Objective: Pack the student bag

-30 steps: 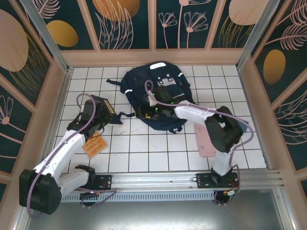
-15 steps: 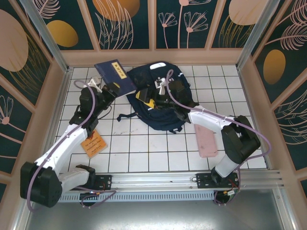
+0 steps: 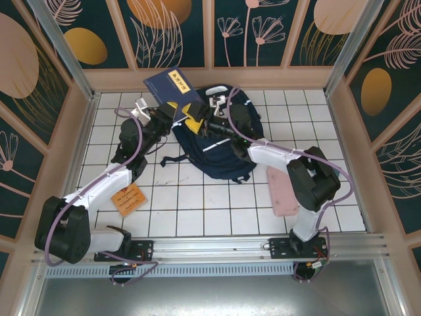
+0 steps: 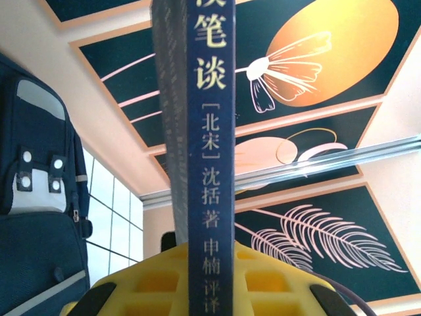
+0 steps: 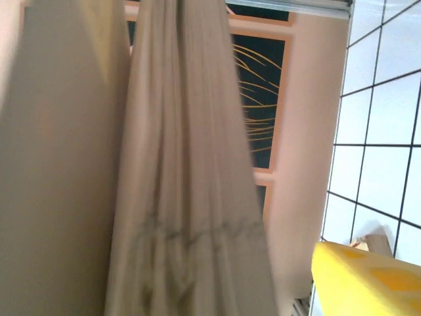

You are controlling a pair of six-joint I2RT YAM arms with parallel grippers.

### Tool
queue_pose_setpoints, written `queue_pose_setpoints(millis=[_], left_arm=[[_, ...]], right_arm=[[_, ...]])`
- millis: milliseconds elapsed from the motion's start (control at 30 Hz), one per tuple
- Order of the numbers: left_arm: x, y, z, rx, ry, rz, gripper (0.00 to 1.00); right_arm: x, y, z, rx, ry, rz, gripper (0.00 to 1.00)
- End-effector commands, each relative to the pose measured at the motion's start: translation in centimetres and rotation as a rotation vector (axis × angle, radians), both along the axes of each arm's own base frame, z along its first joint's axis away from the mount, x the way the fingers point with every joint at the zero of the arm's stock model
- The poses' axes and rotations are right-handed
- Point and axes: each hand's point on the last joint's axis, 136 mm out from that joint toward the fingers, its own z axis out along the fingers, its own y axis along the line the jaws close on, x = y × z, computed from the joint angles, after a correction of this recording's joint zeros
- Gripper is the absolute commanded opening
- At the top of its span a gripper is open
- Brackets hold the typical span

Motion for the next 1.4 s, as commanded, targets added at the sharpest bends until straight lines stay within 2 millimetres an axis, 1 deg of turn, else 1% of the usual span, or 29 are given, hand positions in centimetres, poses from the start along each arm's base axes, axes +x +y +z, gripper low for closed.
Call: queue_pose_setpoints(millis=[0,33,100,133,200,267,300,333,400,467,500,533,600,633,667,700,767,833,867,900,1000,1067,1100,1133,1200,1300,1367], left_arm=[[-0.6,-0.5,2.3,-0.092,-0.071,-0.032,0.00],[-0.6,-0.6,2.3,-0.091,-0.072,-0.034,0.00],[-0.5,-0.7,2.1,-0.091,-0.066,-0.035,0.00],[-0.5,-0.9,2.1,-0.091,-0.066,-0.041,0.00],[-0.6,-1.2,2.0,-0.094,-0.059,-0.059,0.01],[-0.9,-1.5,1.8,-0.089,-0.053,-0.074,0.06],[-1.0,-1.5,1.5,-0.079,-0.041,-0.076,0.12],[-1.0,-1.5,1.1,-0.062,-0.024,-0.075,0.21],[-1.0,-1.3,-0.3,-0.003,0.026,-0.059,0.40],[-1.0,-1.1,-1.6,0.082,0.063,-0.045,0.59],[-1.1,-1.1,-2.3,0.143,0.081,-0.046,0.65],[-1.2,-1.2,-3.1,0.207,0.096,-0.052,0.69],[-1.5,-1.4,-4.8,0.325,0.126,-0.058,0.74],[-1.7,-1.6,-5.5,0.381,0.135,-0.063,0.77],[-1.9,-1.9,-6.1,0.427,0.137,-0.074,0.77],[-2.1,-2.2,-6.6,0.476,0.143,-0.086,0.78],[-2.5,-3.7,-7.5,0.588,0.120,-0.140,0.81],[-2.8,-5.6,-8.3,0.704,0.107,-0.200,0.84],[-2.9,-6.4,-8.7,0.751,0.103,-0.220,0.84],[-2.9,-7.3,-9.6,0.806,0.112,-0.241,0.85],[-3.1,-10.6,-11.7,0.948,0.107,-0.322,0.84],[-3.4,-13.3,-13.0,1.049,0.087,-0.400,0.79],[-3.4,-14.3,-14.5,1.117,0.111,-0.432,0.77],[-3.2,-15.2,-15.7,1.185,0.130,-0.455,0.76],[-3.1,-16.7,-17.1,1.288,0.145,-0.502,0.73],[-2.7,-18.9,-18.4,1.366,0.120,-0.558,0.73],[-2.4,-19.7,-19.1,1.409,0.108,-0.580,0.73]], right_arm=[[1.2,-1.1,4.0,0.130,-0.046,-0.070,0.67],[1.3,-1.2,4.1,0.133,-0.043,-0.077,0.62],[1.4,-1.4,4.2,0.136,-0.041,-0.082,0.57],[1.5,-1.5,4.2,0.139,-0.038,-0.088,0.49],[1.5,-1.8,4.0,0.146,-0.039,-0.103,0.38],[1.6,-2.4,3.8,0.145,-0.043,-0.123,0.26],[1.6,-2.7,3.5,0.137,-0.036,-0.136,0.22],[1.7,-3.0,3.3,0.127,-0.042,-0.147,0.18],[1.7,-3.6,2.9,0.078,-0.071,-0.166,0.15],[2.2,-4.4,2.1,-0.026,-0.101,-0.196,0.12],[2.5,-5.0,1.6,-0.086,-0.118,-0.224,0.12],[2.9,-6.0,1.4,-0.144,-0.139,-0.256,0.11],[3.3,-7.9,0.9,-0.249,-0.177,-0.301,0.11],[3.0,-8.4,0.4,-0.306,-0.190,-0.308,0.11],[3.9,-10.5,0.0,-0.354,-0.190,-0.353,0.11],[4.0,-11.9,-0.4,-0.402,-0.192,-0.375,0.11],[4.3,-14.8,-1.6,-0.484,-0.172,-0.422,0.11],[4.3,-17.9,-2.3,-0.552,-0.152,-0.470,0.11],[4.2,-19.1,-2.8,-0.575,-0.140,-0.487,0.11],[4.0,-20.5,-3.1,-0.596,-0.128,-0.505,0.11],[3.4,-24.2,-4.0,-0.638,-0.077,-0.560,0.11],[2.9,-26.4,-4.5,-0.653,-0.044,-0.598,0.11],[2.7,-27.6,-4.8,-0.657,-0.025,-0.622,0.11],[2.4,-28.6,-5.1,-0.659,-0.011,-0.638,0.11],[1.8,-29.9,-5.6,-0.654,0.015,-0.656,0.11],[1.0,-31.2,-6.5,-0.650,0.050,-0.669,0.11],[0.6,-32.0,-7.2,-0.653,0.075,-0.681,0.11]])
